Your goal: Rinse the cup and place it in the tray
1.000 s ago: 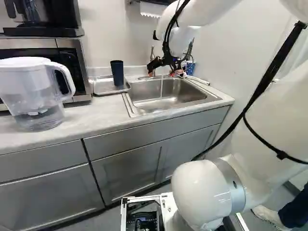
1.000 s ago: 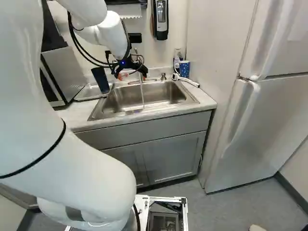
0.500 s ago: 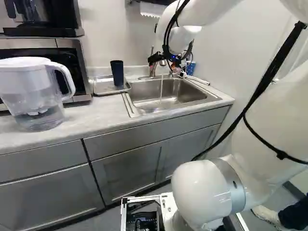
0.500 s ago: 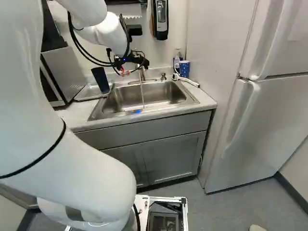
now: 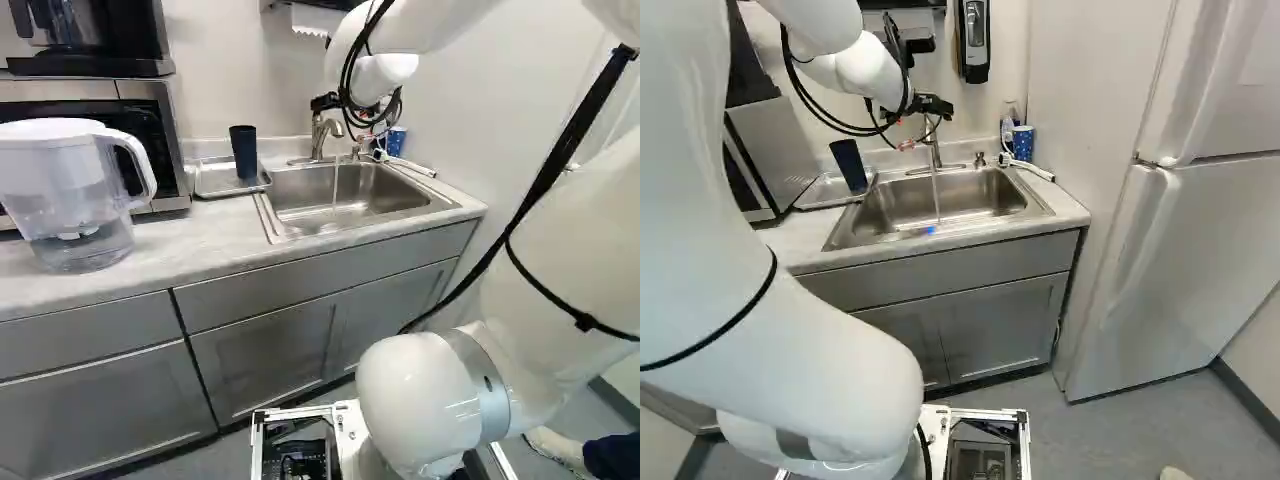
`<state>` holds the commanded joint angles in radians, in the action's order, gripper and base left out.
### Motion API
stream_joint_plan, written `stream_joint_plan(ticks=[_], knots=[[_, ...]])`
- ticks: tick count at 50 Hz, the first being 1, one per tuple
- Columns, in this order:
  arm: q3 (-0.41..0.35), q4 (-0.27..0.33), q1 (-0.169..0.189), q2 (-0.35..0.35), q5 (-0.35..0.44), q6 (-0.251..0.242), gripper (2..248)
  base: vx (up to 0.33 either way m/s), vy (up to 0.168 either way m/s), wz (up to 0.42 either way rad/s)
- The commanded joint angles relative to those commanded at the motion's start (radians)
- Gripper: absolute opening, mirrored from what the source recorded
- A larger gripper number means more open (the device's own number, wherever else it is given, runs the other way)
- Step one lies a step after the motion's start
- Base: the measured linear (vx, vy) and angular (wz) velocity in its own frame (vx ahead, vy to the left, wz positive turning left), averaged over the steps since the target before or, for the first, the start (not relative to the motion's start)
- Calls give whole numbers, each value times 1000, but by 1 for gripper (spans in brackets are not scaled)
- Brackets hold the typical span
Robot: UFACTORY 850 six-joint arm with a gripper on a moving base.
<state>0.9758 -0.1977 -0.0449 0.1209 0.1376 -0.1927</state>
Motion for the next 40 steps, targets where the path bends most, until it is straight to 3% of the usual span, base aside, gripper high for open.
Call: stream_joint_plan(ticks=[8,23,40], knots=[[0,0,0,0,64,0,247,0,0,0],[4,4,-1,-5,90,0,247,0,0,0],[65,4,-19,-68,151,0,247,0,0,0]])
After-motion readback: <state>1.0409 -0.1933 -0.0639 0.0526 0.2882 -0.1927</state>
